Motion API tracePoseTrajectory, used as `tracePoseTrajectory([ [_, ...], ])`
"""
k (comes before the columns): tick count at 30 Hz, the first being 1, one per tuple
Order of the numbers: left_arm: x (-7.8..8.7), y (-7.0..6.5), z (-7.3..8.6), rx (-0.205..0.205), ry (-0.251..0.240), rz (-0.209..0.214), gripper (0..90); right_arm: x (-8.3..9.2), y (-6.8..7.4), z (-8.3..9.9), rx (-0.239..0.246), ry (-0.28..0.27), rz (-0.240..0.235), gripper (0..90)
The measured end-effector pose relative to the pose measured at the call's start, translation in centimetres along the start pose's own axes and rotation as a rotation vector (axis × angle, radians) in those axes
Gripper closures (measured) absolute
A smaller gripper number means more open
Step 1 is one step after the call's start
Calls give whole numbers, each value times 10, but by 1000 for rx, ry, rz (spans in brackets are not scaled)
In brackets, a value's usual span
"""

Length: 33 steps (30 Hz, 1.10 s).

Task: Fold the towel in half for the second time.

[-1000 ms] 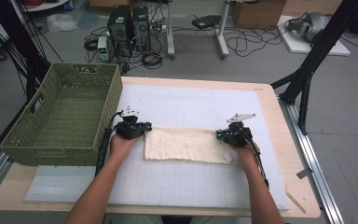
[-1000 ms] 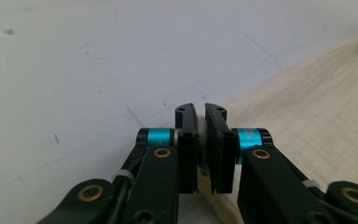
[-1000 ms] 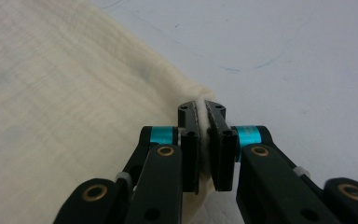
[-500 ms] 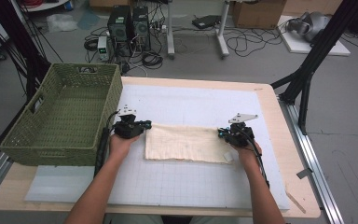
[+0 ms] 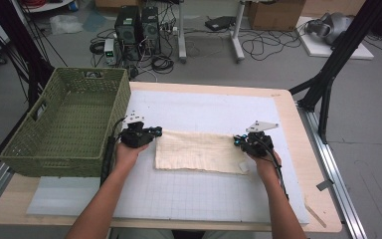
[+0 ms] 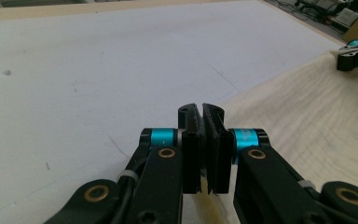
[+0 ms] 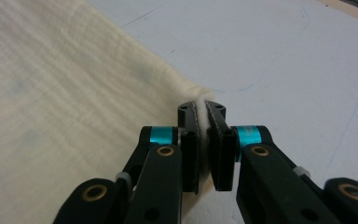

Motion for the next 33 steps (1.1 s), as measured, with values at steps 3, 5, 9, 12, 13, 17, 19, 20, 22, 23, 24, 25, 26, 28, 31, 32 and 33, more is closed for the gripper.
tracePoseTrajectory([
  [3, 3, -3, 0, -22, 6, -1, 857, 3, 1, 1, 12, -11, 3, 847],
  [5, 6, -7, 0, -31, 6, 6, 858, 5, 2, 2, 16, -11, -1, 845],
  [9, 11, -13, 0, -57, 7, 9, 857, 12, 7, 2, 43, -38, 8, 845],
  [12, 16, -15, 5, -57, -11, 15, 857, 18, 11, 5, 71, -64, 13, 845],
  [13, 17, -16, 8, -50, -14, 17, 857, 20, 13, 6, 80, -71, 13, 845],
  [17, 19, -22, 21, -56, -1, 33, 857, 27, 21, 12, 110, -88, 11, 845],
  [19, 21, -26, 27, -59, 15, 43, 857, 31, 25, 14, 125, -92, 10, 844],
  [20, 22, -27, 28, -68, 19, 41, 857, 33, 28, 15, 136, -99, 8, 844],
  [22, 24, -30, 30, -71, 7, 42, 857, 36, 31, 18, 153, -100, 8, 842],
  [23, 25, -31, 32, -71, 9, 43, 857, 39, 34, 21, 161, -99, 10, 840],
  [24, 25, -31, 34, -70, 8, 45, 857, 40, 36, 23, 164, -101, 6, 839],
  [25, 26, -32, 36, -68, 10, 46, 857, 42, 37, 25, 171, -106, 8, 838],
  [26, 25, -33, 38, -65, 22, 54, 857, 43, 38, 27, 173, -106, 8, 836],
  [28, 26, -35, 40, -69, 15, 55, 856, 44, 39, 30, 176, -106, 10, 836],
  [31, 29, -38, 43, -74, 13, 61, 856, 44, 40, 35, 180, -97, 13, 836],
  [32, 29, -39, 44, -77, 14, 63, 856, 44, 40, 37, 178, -99, 16, 836],
  [33, 29, -40, 46, -76, 14, 65, 856, 45, 40, 38, 176, -100, 14, 836],
])
Point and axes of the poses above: each handheld gripper's, and its own axes: x roughly backward along the jaws, z roughly out of its underside, y roughly to its left, the point moved 7 cm from there along -x, roughly forward along the jaws, and after that the axes turned 13 degrees about y, right-handed, at the moved point
